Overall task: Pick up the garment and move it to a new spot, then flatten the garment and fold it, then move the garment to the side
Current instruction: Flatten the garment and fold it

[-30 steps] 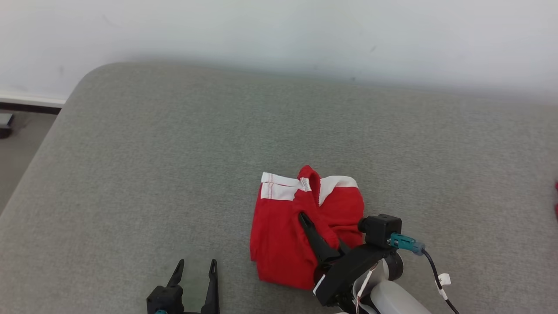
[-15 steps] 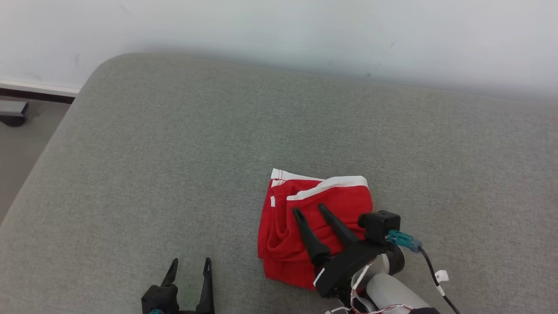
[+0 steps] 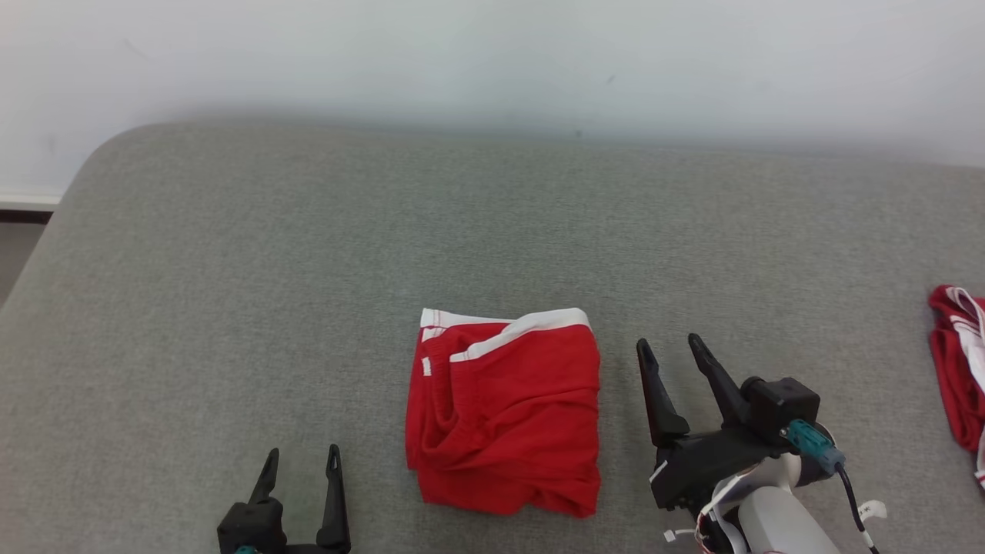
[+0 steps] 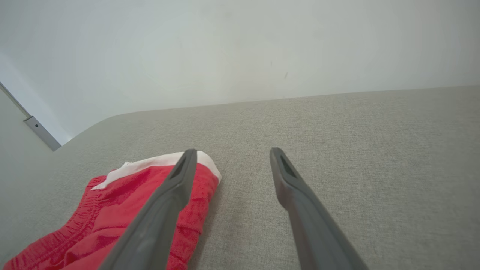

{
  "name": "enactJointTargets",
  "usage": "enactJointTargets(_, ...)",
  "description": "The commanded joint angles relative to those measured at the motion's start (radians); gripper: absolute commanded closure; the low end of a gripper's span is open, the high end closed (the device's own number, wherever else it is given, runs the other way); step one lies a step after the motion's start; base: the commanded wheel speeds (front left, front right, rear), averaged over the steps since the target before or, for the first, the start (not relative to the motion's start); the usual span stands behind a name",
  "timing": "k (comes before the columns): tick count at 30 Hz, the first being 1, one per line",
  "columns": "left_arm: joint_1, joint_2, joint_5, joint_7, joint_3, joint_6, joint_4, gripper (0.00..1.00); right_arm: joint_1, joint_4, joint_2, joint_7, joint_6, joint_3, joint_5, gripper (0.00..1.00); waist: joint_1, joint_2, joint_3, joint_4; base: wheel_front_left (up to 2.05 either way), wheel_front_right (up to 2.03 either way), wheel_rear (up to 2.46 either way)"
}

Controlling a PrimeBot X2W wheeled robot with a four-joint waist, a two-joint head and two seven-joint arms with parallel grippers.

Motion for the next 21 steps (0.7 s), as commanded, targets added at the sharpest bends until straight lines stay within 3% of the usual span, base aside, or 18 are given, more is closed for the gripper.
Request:
enactJointTargets(1,0.01,0.0,0.01,-0.003,0.008,-0.002,-0.005,0.0,0.023,-0.016,0.005,-0.004,-0.002,-0.021,-0.025,0.0,0.0,-0.0001,-0.008,-0.026,0.0,0.0,0.0)
enactJointTargets(11,0.042,0.0,0.052,-0.003,0.065,-0.018,-0.039,0.0,0.125,-0.077,0.006,-0.004,-0.002,-0.128,-0.119,0.0,0.0,-0.0001,-0.03,-0.077,0.0,0.0,0.0)
enactJointTargets(21,0.109,0.0,0.086,-0.003,0.105,-0.044,-0.072,0.0,0.204,-0.114,0.006,-0.004,-0.002,-0.17,-0.162,0.0,0.0,-0.0001,-0.086,-0.114,0.0,0.0,0.0)
